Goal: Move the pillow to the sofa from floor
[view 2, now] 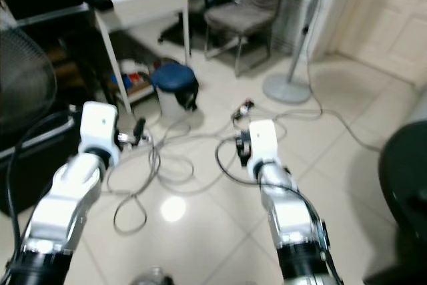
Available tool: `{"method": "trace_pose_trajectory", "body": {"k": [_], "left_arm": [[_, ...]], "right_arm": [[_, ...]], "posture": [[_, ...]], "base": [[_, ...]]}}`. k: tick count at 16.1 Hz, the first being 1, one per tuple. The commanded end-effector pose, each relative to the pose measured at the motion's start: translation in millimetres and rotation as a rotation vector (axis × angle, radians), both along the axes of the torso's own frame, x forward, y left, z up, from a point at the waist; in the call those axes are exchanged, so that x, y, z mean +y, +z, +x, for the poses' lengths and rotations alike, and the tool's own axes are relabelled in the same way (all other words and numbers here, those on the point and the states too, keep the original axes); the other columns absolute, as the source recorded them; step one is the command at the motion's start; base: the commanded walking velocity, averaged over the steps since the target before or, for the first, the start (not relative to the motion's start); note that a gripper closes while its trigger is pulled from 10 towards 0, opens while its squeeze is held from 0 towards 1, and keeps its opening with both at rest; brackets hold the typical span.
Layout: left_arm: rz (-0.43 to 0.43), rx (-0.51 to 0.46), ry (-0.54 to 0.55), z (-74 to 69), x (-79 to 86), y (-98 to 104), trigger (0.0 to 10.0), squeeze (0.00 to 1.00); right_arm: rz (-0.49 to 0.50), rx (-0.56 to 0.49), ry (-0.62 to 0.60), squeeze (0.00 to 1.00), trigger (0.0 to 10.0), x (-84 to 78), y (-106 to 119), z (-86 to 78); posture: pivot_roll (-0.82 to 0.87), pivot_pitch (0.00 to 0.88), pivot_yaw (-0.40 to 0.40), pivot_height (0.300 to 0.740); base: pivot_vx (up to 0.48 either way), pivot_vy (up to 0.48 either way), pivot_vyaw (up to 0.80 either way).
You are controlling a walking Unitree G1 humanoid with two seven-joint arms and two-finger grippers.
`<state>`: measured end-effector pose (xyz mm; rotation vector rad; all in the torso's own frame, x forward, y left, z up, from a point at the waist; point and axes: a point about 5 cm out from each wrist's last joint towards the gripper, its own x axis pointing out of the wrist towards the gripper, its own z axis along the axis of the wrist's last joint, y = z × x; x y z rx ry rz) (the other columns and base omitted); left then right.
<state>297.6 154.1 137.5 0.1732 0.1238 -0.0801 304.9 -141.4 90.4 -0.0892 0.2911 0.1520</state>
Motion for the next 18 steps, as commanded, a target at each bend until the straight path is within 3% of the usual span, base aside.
{"method": "trace_pose_trajectory", "body": {"k": [1, 3, 13, 18], "left_arm": [[0.007, 0.001, -0.002, -1.3, -2.3, -1, 10.0, 0.00], [0.009, 0.000, -0.005, -1.1, -3.1, -1, 10.0, 0.00], [0.045, -0.017, 0.048, -1.0, 13.9, -1, 10.0, 0.00], [0.067, -0.018, 0.050, 2.9, 22.4, 1, 10.0, 0.00]], "right_arm": [[-0.009, -0.005, 0.010, 0.00, 10.0, 0.1, 1, -0.6], [0.002, -0.005, 0.036, 0.00, 10.0, 1.9, 1, -1.8], [-0.008, 0.006, 0.075, 0.00, 10.0, 7.8, -1, 0.8], [0.005, 0.008, 0.068, 0.00, 10.0, 6.8, 0, 2.9]], "posture": [[0.08, 0.000, 0.024, 0.740], [0.07, 0.000, 0.025, 0.740], [0.09, 0.000, 0.016, 0.740], [0.08, 0.000, 0.025, 0.740]], "base": [[-0.296, 0.000, 0.00], [-0.292, 0.000, 0.00], [-0.292, 0.000, 0.79], [-0.293, 0.000, 0.00]]}}
